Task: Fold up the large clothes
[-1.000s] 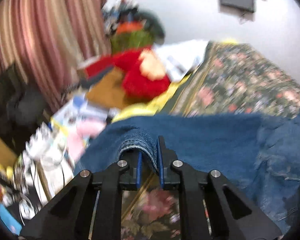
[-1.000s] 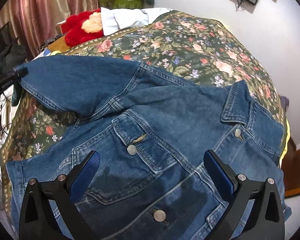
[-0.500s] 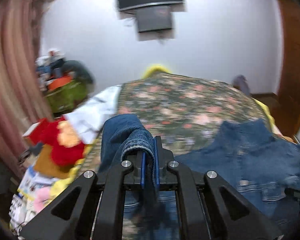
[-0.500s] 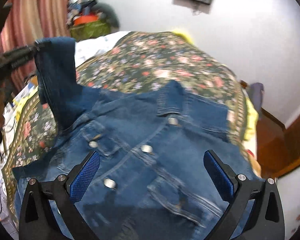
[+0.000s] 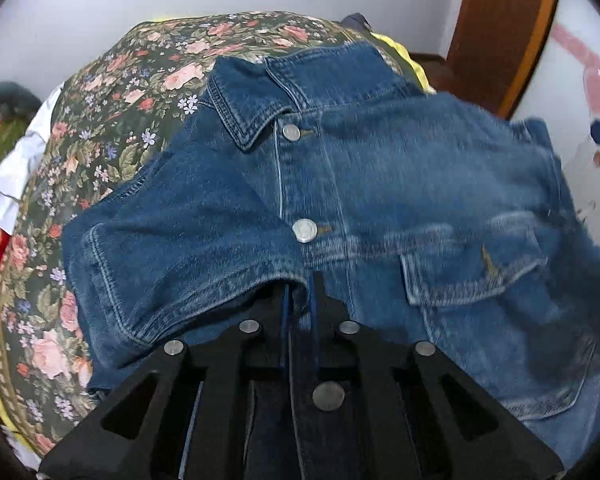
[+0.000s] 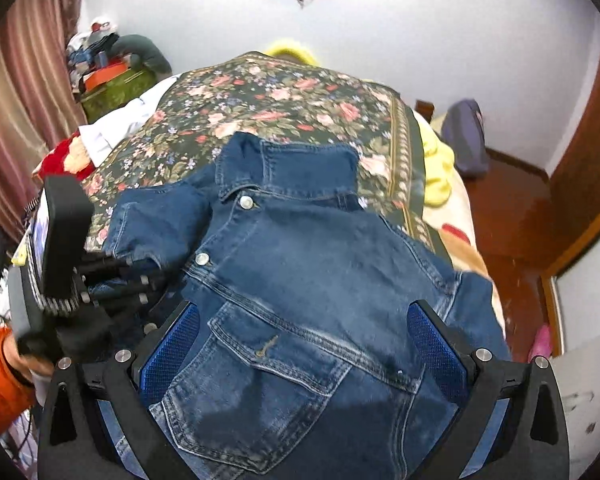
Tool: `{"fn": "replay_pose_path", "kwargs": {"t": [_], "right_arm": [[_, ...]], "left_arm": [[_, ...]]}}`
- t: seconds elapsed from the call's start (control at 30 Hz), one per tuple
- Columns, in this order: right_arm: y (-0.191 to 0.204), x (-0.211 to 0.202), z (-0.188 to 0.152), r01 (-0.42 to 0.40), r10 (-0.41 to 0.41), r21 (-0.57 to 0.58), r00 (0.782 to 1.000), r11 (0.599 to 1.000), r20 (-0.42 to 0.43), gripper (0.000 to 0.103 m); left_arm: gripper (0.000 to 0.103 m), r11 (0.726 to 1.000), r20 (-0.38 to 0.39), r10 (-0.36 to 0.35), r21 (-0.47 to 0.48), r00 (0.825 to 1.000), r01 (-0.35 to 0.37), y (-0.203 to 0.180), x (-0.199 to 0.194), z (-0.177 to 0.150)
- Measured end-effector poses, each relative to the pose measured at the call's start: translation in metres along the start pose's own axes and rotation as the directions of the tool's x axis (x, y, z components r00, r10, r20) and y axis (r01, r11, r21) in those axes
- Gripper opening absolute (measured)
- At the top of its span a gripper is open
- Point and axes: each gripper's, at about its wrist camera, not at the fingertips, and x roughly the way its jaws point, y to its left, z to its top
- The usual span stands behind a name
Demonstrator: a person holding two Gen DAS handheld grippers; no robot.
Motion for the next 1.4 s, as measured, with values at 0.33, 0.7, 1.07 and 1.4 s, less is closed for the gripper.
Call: {"fn": "replay_pose_path", "kwargs": {"t": [0.33,0.7,1.07,1.4], "right_arm": [[0.028,0.01,0.013,-0.066,0.066,-0.018,0.998,0.998,0.011,0.103],[0.152,0.032,0.036,-0.113,0.12,-0.29,0.993,0.95,0.006,0.103],[0.259,0.135,0.024,-0.173,0.079,-0.464,0.973,0.869,-0.215,0.103],[0.269,0.197,0.03,-0.105,-0.005,-0.45,0.972,0.887,-0.237,0.083]], "left_arm": [[0.075,0.993,0.152,0.071,-0.109,0.986,-0.055,0.058,-0.082,-0.027],[0.085,0.926,0.135,0.298,-0.283,0.945,-0.252,0.164,-0.12,-0.091],[0.085,0.887,0.039,0.231,-0.42,0.972,-0.193,0.206,-0.096,-0.146],[0.085,0.865,0.004,0.192,-0.473,0.981,-0.167,0.218,-0.086,-0.173]]}}
